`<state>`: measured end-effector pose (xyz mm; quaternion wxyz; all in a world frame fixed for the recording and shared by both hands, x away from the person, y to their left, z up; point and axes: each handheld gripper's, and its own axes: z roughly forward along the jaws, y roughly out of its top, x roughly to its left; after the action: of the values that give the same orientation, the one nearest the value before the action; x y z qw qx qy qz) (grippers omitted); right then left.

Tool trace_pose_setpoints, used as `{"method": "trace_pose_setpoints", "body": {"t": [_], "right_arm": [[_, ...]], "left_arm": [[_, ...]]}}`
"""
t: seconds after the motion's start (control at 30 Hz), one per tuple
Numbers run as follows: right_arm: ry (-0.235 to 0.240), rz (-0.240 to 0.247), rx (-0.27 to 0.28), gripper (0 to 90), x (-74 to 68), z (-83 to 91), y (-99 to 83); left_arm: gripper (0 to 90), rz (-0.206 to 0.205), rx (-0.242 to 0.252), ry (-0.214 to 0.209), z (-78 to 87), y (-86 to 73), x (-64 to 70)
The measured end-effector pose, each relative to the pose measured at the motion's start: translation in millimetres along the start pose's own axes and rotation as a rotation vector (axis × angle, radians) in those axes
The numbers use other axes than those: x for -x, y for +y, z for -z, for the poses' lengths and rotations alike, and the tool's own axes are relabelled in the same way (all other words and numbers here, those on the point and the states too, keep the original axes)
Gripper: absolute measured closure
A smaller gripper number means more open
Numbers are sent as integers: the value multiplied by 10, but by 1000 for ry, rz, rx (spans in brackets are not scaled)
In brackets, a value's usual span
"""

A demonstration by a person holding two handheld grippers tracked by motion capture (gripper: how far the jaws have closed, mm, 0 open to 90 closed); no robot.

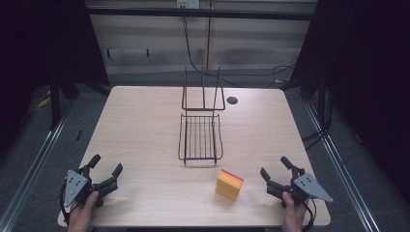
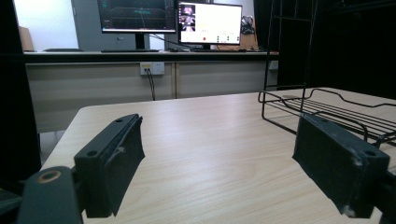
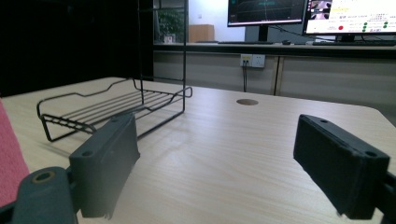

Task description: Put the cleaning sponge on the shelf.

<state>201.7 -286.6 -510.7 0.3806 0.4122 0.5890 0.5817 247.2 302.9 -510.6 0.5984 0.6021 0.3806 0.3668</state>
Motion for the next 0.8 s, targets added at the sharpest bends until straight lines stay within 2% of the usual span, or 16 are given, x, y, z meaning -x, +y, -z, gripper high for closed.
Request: {"method": "trace_pose_setpoints", "body": {"t": [0.17, 0.3, 0.57, 0.63, 0.7, 0.77, 0.8], "right_arm": [[-9, 22, -17, 137, -20, -17, 5], [-20, 8, -36, 134, -16, -36, 12], [21, -56, -76, 139, 43, -44, 28], [27, -70, -94, 138, 49, -41, 33], [51, -102, -135, 137, 52, -47, 42], [65, -102, -150, 142, 54, -50, 44], [75, -96, -186, 147, 42, -57, 64]], "left_arm": [[156, 0, 0, 0, 1, 0, 0], [157, 0, 1, 0, 0, 0, 0], [156, 1, 0, 3, 1, 0, 1], [156, 3, 2, 3, 0, 0, 2], [157, 1, 0, 3, 1, 0, 1], [156, 1, 0, 3, 1, 0, 1], [156, 1, 0, 3, 1, 0, 1]]}}
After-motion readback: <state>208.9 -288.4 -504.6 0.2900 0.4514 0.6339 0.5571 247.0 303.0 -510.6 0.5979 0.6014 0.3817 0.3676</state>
